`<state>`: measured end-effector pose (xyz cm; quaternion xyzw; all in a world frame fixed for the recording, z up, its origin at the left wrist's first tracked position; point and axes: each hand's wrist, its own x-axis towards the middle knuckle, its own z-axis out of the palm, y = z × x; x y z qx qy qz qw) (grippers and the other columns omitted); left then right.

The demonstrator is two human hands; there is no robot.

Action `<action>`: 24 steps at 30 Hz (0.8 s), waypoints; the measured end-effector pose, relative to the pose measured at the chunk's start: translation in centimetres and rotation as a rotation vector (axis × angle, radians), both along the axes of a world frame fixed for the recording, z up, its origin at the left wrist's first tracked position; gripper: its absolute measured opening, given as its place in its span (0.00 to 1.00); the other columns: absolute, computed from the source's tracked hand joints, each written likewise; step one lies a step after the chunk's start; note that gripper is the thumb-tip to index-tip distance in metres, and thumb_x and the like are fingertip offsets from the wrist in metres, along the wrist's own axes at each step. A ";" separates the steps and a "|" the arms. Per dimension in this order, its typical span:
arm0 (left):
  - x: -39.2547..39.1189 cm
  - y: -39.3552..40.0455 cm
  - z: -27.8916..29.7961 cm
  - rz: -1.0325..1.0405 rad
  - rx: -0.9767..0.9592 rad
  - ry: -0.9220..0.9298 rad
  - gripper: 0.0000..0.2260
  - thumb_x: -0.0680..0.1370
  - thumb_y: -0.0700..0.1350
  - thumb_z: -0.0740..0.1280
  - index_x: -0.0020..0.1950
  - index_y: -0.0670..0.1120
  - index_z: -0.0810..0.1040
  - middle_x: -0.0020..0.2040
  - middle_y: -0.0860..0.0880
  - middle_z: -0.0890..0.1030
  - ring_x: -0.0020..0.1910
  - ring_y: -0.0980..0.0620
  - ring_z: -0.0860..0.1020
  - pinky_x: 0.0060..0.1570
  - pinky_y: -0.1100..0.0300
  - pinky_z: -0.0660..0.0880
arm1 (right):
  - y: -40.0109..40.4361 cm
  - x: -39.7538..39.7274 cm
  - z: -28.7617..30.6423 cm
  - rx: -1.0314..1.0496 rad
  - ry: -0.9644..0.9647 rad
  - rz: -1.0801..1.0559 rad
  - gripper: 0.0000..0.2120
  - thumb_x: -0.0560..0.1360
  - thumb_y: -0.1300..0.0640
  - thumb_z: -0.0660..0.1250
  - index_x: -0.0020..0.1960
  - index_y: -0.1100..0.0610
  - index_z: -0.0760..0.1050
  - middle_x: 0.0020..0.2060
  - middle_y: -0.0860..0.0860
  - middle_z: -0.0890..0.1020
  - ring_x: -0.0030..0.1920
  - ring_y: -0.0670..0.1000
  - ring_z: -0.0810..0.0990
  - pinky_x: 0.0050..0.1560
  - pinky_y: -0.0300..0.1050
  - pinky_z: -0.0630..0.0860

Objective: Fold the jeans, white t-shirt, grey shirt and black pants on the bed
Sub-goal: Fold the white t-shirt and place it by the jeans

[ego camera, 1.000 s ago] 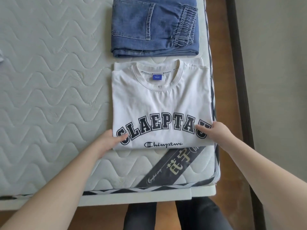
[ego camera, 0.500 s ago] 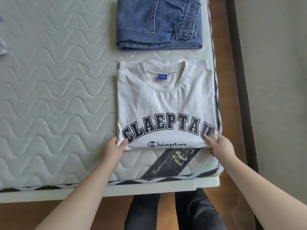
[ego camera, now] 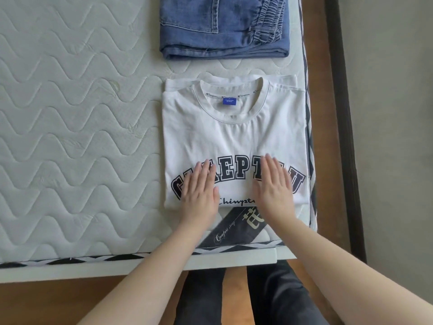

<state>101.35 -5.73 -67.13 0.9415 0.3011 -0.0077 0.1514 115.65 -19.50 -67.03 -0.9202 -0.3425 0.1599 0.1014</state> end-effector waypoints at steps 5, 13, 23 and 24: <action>2.1 -2.8 -3.4 0.004 -0.033 0.269 0.29 0.83 0.54 0.50 0.81 0.43 0.49 0.81 0.45 0.48 0.80 0.49 0.50 0.78 0.47 0.50 | 1.7 -2.4 -2.8 -0.144 0.034 0.110 0.28 0.83 0.49 0.50 0.79 0.60 0.53 0.79 0.54 0.55 0.79 0.53 0.51 0.77 0.51 0.47; -1.4 0.7 -3.8 0.018 -0.007 0.292 0.34 0.81 0.62 0.47 0.81 0.44 0.46 0.81 0.45 0.48 0.80 0.48 0.48 0.77 0.45 0.49 | -3.5 3.4 -2.4 -0.288 0.048 0.103 0.36 0.81 0.34 0.41 0.80 0.53 0.38 0.80 0.49 0.42 0.79 0.47 0.38 0.77 0.45 0.37; 6.2 12.4 -1.5 0.014 -0.028 0.192 0.30 0.81 0.57 0.46 0.80 0.42 0.55 0.80 0.44 0.56 0.79 0.46 0.54 0.77 0.47 0.51 | 5.7 12.5 -0.7 -0.111 0.100 0.130 0.33 0.81 0.39 0.42 0.81 0.54 0.45 0.80 0.49 0.48 0.79 0.47 0.43 0.78 0.45 0.41; 7.7 13.6 -1.5 -0.009 -0.020 0.184 0.30 0.81 0.57 0.45 0.80 0.43 0.56 0.80 0.45 0.56 0.79 0.46 0.54 0.77 0.47 0.50 | 7.2 13.3 -0.7 -0.095 0.085 0.157 0.32 0.81 0.39 0.43 0.81 0.54 0.45 0.80 0.49 0.49 0.79 0.48 0.44 0.78 0.45 0.41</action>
